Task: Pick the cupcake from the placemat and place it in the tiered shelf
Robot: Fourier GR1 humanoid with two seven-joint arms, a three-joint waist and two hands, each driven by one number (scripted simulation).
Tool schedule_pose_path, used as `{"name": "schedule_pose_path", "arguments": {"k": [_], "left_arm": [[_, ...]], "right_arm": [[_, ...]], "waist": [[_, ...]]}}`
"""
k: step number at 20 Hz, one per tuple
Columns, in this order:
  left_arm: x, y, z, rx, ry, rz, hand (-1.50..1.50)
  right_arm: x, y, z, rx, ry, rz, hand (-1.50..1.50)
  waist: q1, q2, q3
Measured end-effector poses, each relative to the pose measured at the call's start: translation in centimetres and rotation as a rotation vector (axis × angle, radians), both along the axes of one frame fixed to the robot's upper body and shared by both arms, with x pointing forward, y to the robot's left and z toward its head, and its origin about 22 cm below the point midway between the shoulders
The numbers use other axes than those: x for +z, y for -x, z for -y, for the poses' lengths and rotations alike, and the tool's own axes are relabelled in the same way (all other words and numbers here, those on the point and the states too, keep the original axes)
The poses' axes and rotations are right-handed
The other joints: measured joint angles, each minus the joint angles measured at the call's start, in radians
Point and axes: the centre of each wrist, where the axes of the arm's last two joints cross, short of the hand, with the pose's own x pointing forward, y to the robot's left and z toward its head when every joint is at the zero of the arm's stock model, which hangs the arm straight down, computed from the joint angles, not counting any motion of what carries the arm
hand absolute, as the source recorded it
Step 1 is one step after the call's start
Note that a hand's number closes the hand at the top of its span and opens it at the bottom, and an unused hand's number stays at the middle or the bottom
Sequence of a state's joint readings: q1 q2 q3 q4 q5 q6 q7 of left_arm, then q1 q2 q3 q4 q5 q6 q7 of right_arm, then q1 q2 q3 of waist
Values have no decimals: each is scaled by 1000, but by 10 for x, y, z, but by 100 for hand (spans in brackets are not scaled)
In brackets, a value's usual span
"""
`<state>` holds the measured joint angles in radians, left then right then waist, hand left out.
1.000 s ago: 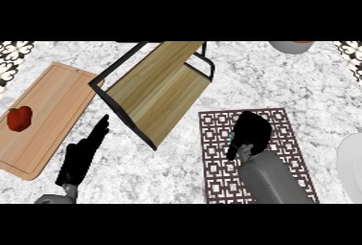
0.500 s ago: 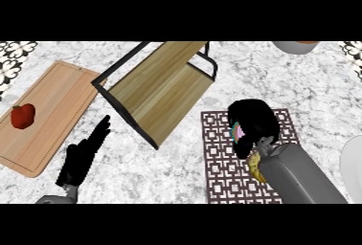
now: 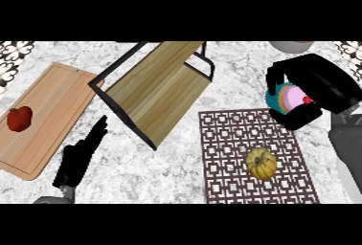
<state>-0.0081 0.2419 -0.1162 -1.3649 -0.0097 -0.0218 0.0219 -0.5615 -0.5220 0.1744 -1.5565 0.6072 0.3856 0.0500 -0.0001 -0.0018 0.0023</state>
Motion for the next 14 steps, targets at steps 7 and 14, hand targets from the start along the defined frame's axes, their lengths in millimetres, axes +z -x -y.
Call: {"name": "schedule_pose_path", "arguments": {"k": [7,14], "left_arm": [[4,-4,6,-2,-3,-10,0],[4,-6,6,-12,-1,-10,0]], "right_arm": [[68,-13,10,26,-258,68,150],[108,-45,-33,-5,-303,119,150]], "waist": [[4,0,-2],[17,3,-3]]}}
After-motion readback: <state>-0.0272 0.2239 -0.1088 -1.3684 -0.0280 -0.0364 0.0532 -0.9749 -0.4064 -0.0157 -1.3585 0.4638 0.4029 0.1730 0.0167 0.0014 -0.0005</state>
